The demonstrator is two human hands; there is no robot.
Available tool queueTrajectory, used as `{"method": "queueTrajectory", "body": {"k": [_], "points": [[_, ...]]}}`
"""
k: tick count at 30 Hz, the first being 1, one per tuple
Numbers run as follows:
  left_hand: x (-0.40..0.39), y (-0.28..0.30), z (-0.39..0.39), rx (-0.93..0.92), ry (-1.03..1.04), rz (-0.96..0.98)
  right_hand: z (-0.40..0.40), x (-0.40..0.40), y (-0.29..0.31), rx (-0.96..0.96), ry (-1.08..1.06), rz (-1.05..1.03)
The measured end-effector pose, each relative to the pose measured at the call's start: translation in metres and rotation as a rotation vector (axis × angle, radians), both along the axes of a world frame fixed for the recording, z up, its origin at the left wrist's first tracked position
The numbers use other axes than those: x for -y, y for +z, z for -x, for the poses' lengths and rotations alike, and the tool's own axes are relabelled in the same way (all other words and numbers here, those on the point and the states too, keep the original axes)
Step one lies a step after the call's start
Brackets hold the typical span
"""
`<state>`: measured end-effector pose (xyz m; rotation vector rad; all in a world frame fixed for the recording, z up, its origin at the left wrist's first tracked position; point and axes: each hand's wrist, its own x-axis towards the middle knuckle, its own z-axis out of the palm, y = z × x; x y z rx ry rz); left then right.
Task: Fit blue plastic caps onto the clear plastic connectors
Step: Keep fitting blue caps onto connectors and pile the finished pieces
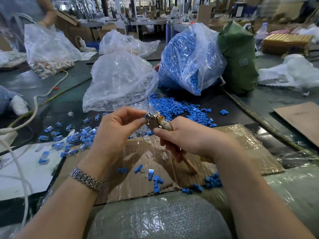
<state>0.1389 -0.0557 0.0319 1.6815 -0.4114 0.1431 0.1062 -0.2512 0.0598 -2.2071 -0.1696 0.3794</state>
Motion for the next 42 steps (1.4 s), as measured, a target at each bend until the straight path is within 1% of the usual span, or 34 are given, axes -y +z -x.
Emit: {"method": "queueTrajectory", "body": {"k": [3,5,7,9,11,13,14,15,17,20,21,23,24,26,28,30,33,37,41,42], "points": [[0.001,-0.002,-0.003,0.002,0.036,-0.008,-0.001,0.0,0.001,-0.021,0.003,-0.001],[-0.001,-0.004,-0.006,-0.002,0.099,0.001,-0.004,0.005,0.002,-0.027,-0.011,0.013],[-0.007,-0.006,-0.01,0.012,0.183,-0.057,-0.007,0.013,0.003,0.003,-0.092,0.033],[-0.014,-0.007,-0.013,0.046,0.274,-0.219,-0.011,0.022,0.001,0.049,-0.208,0.13],[-0.02,-0.01,-0.015,0.065,0.401,-0.423,-0.016,0.026,-0.004,0.075,-0.294,0.284],[-0.026,-0.01,-0.015,0.069,0.551,-0.654,-0.019,0.026,-0.01,0.087,-0.336,0.416],[-0.027,-0.01,-0.014,0.073,0.598,-0.762,-0.02,0.025,-0.013,0.087,-0.351,0.466],[-0.028,-0.009,-0.013,0.082,0.62,-0.831,-0.02,0.025,-0.016,0.084,-0.363,0.51],[-0.023,-0.009,-0.01,0.136,0.586,-0.827,-0.022,0.023,-0.019,0.073,-0.383,0.585],[-0.009,-0.01,-0.004,0.215,0.352,-0.776,-0.023,0.02,-0.024,0.071,-0.388,0.666],[-0.004,-0.012,-0.003,0.218,0.28,-0.791,-0.024,0.02,-0.025,0.073,-0.383,0.686],[0.001,-0.015,-0.002,0.215,0.203,-0.854,-0.023,0.018,-0.026,0.086,-0.384,0.719],[0.003,-0.016,-0.001,0.213,0.19,-0.876,-0.024,0.017,-0.026,0.114,-0.391,0.735],[0.004,-0.016,-0.002,0.209,0.185,-0.886,-0.027,0.012,-0.022,0.24,-0.38,0.732],[0.006,-0.017,-0.002,0.196,0.174,-0.914,-0.035,0.003,-0.015,0.376,-0.3,0.66],[0.007,-0.017,-0.002,0.19,0.165,-0.946,-0.044,-0.009,-0.01,0.422,-0.191,0.616],[0.009,-0.019,-0.001,0.188,0.179,-0.936,-0.053,-0.027,-0.009,0.407,-0.083,0.66],[0.008,-0.021,-0.003,0.18,0.171,-0.91,-0.062,-0.037,-0.013,0.307,-0.08,0.699],[0.004,-0.021,-0.008,0.123,0.159,-0.858,-0.058,-0.036,-0.013,0.187,-0.056,0.576],[0.003,-0.02,-0.008,0.104,0.153,-0.841,-0.056,-0.035,-0.014,0.182,-0.05,0.557]]}}
